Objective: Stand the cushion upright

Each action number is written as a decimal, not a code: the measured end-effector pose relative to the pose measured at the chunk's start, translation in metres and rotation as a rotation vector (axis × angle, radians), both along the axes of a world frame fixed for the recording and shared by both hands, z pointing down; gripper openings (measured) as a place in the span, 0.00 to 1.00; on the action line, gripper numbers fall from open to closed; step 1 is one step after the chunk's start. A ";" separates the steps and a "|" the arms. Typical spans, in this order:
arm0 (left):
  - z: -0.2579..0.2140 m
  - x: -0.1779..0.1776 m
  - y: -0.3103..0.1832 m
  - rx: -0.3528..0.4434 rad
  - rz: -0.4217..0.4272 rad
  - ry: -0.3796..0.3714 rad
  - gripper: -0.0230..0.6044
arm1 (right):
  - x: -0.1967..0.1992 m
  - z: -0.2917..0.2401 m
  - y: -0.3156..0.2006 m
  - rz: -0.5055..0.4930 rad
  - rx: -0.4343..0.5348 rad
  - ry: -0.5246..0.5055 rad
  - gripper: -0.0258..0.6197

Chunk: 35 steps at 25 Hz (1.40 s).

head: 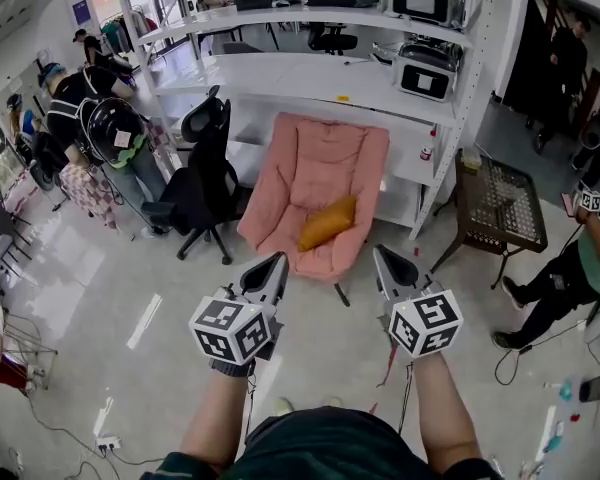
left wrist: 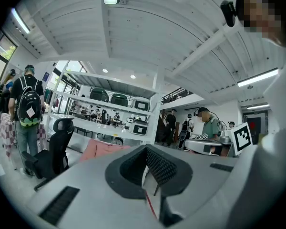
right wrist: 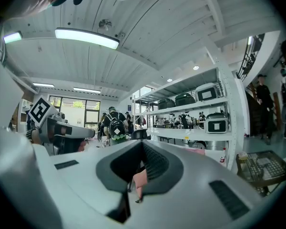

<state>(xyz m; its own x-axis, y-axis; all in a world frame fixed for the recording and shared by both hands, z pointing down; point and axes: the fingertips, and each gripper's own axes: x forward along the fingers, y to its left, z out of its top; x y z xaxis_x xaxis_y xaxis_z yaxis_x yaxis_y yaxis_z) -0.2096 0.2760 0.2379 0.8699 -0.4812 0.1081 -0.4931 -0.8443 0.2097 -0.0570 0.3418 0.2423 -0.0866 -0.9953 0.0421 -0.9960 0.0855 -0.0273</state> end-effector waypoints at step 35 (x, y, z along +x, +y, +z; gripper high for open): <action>0.035 0.052 -0.041 -0.029 -0.076 -0.045 0.05 | 0.084 0.050 -0.019 0.042 -0.048 -0.132 0.04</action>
<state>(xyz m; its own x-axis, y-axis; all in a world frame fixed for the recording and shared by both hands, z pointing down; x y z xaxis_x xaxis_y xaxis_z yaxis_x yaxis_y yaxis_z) -0.1577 0.2353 0.2728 0.8250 -0.5417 0.1611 -0.5649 -0.7980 0.2101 0.0275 0.3224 0.2928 -0.0524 -0.9954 0.0808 -0.9861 0.0388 -0.1614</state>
